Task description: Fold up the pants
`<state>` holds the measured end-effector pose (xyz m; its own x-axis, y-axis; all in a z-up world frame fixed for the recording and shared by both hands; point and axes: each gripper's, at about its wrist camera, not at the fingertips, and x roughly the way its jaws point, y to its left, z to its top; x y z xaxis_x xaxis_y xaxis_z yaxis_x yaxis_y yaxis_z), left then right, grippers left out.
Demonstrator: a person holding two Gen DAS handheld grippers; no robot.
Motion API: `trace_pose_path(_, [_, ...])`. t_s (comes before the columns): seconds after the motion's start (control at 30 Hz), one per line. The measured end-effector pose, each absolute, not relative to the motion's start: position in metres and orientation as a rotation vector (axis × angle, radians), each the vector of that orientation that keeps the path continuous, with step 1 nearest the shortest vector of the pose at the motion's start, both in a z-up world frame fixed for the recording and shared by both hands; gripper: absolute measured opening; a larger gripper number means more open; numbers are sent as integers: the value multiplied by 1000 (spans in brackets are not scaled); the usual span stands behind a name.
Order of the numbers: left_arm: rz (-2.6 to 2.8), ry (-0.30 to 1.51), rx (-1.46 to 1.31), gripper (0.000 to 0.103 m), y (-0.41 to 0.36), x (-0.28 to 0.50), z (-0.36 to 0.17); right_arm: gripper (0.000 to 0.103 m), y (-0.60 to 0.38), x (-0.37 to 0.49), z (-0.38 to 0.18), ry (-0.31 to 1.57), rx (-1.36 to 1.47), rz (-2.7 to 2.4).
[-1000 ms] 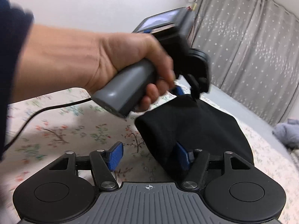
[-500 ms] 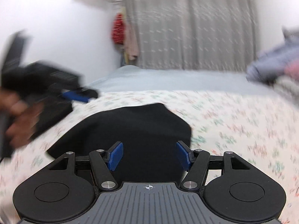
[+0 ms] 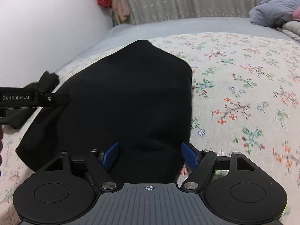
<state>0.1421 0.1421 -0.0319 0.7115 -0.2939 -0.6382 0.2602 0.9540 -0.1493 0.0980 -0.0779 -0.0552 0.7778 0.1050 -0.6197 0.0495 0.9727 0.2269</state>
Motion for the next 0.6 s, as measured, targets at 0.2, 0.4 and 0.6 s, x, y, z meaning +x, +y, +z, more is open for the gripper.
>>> trace_pose_path(0.2, [-308,709,-36,29,137,140,-32,75,-116,122,-13,534,364,79])
trace_pose_path(0.4, [-322,716,-41,29,137,142,-34,60,-121,194,-37,672,460,96])
trace_pose_path(0.6, [-332,727,-76,29,144,143,-34,61,-88,206,-37,688,226,25])
